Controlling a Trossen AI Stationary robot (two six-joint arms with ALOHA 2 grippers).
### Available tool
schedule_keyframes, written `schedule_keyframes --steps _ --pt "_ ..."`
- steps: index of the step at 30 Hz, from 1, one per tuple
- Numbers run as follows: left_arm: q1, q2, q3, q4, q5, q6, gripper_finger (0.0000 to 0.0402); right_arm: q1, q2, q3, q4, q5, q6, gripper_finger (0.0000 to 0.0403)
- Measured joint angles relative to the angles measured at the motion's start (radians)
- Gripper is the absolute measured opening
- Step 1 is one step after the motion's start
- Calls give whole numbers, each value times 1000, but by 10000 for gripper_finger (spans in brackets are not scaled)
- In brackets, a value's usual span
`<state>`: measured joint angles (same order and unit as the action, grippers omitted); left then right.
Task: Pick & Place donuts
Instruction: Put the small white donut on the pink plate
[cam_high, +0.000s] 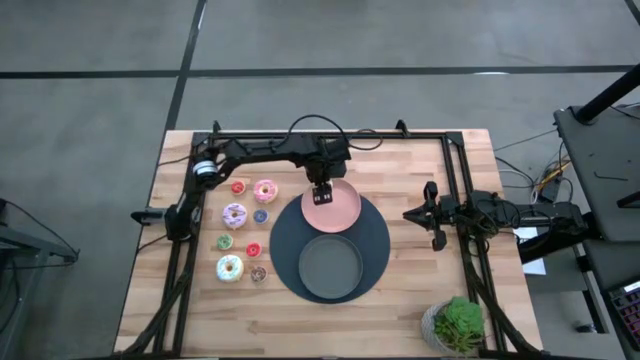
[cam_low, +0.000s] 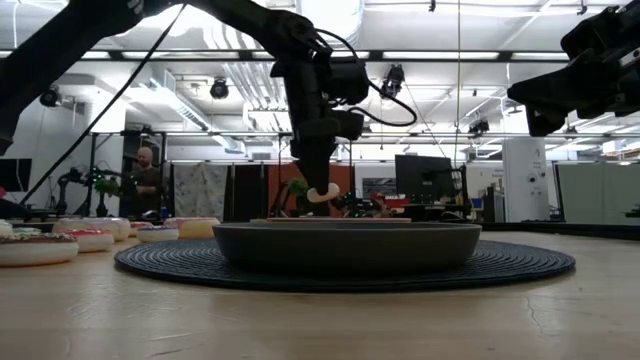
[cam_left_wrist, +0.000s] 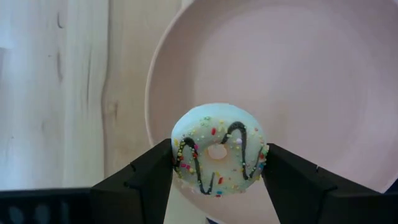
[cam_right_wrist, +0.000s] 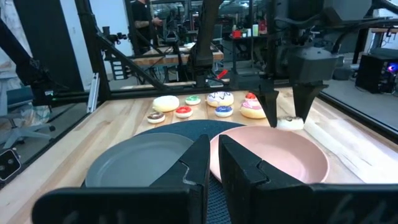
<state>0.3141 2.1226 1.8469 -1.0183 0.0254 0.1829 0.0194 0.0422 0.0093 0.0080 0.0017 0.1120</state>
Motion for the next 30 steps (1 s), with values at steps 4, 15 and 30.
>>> schedule_keyframes --steps 4,15,30 --pt "-5 12 0 2 0 0 206 0 0 0 0 0 0 29" --pt "-5 56 -2 6 0 3 206 0 0 0 0 0 0 29" --pt "-5 86 -2 7 0 4 206 0 0 0 0 0 0 29"
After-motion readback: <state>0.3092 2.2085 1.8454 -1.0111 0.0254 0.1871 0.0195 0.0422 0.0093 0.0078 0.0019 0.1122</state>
